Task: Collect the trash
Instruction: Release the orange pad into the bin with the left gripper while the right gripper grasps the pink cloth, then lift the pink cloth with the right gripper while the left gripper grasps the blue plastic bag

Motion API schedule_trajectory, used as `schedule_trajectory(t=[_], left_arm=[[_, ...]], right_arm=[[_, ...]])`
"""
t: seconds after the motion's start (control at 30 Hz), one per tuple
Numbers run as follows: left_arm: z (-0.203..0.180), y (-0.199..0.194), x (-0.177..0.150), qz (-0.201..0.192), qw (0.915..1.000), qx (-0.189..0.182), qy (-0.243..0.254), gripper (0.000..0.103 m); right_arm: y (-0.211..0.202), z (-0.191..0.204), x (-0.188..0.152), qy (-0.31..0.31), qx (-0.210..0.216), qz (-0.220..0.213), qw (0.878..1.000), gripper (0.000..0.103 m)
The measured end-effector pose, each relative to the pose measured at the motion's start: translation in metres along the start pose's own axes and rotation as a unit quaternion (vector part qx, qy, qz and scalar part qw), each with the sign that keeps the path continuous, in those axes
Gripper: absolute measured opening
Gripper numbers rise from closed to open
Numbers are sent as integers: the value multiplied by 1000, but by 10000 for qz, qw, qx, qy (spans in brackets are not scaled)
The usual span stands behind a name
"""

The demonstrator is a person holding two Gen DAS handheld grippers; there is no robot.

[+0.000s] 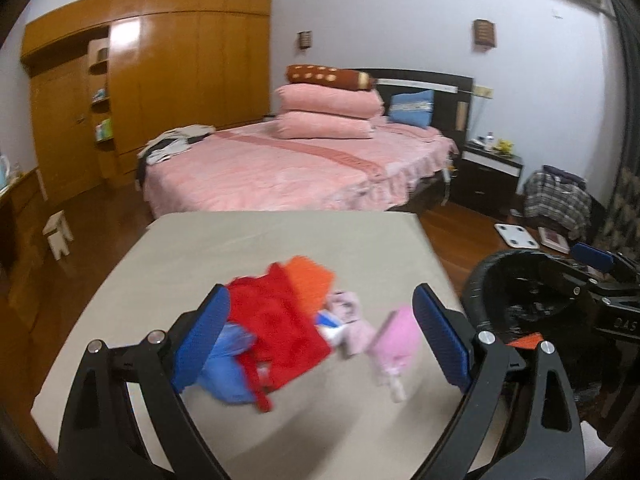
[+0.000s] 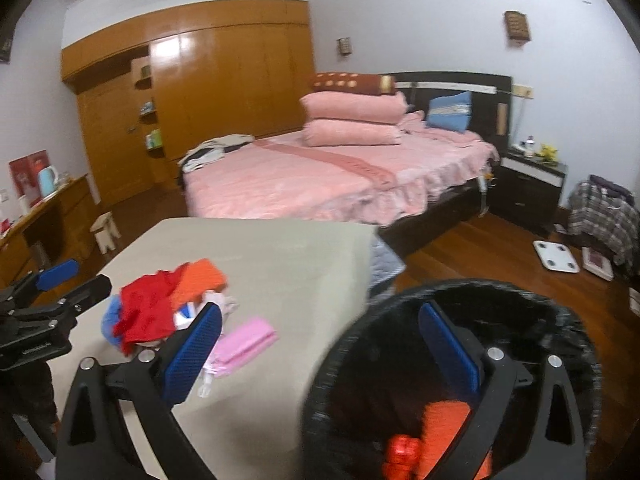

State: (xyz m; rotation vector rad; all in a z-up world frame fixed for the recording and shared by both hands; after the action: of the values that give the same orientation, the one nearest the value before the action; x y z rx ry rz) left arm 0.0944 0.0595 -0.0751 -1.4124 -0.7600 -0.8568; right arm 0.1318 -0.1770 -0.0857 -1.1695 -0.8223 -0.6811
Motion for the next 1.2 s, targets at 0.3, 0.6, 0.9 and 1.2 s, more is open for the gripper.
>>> schedule_trajectory(t=[0.3, 0.6, 0.9, 1.2], left_arm=[[53, 11, -20, 262, 9983, 457, -234, 90], [79, 20, -39, 487, 9963, 610, -369, 90], [89, 33, -55, 694, 9945, 635, -465, 90], [91, 49, -61, 865, 9931, 588, -532, 90]], right_arm=[[49, 58, -20, -301, 351, 360, 9983, 97], [98, 74, -45, -336, 193, 929, 9949, 92], [132, 70, -58, -308, -19, 1495, 9883, 85], [136, 75, -66, -359, 314, 1737, 9836, 45]])
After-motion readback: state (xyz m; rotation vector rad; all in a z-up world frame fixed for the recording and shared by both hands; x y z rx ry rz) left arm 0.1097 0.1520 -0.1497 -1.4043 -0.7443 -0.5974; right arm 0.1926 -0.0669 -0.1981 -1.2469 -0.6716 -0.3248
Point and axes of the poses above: each gripper's, at about its wrist camera, not at the fingertips, and y roughly the way its jaws point, z to its left, x to its top, the point moved 1 cm from there along y, roughly the way its jaws point, and after that the axes turned 3 degrees about y, right-handed, at the moved point
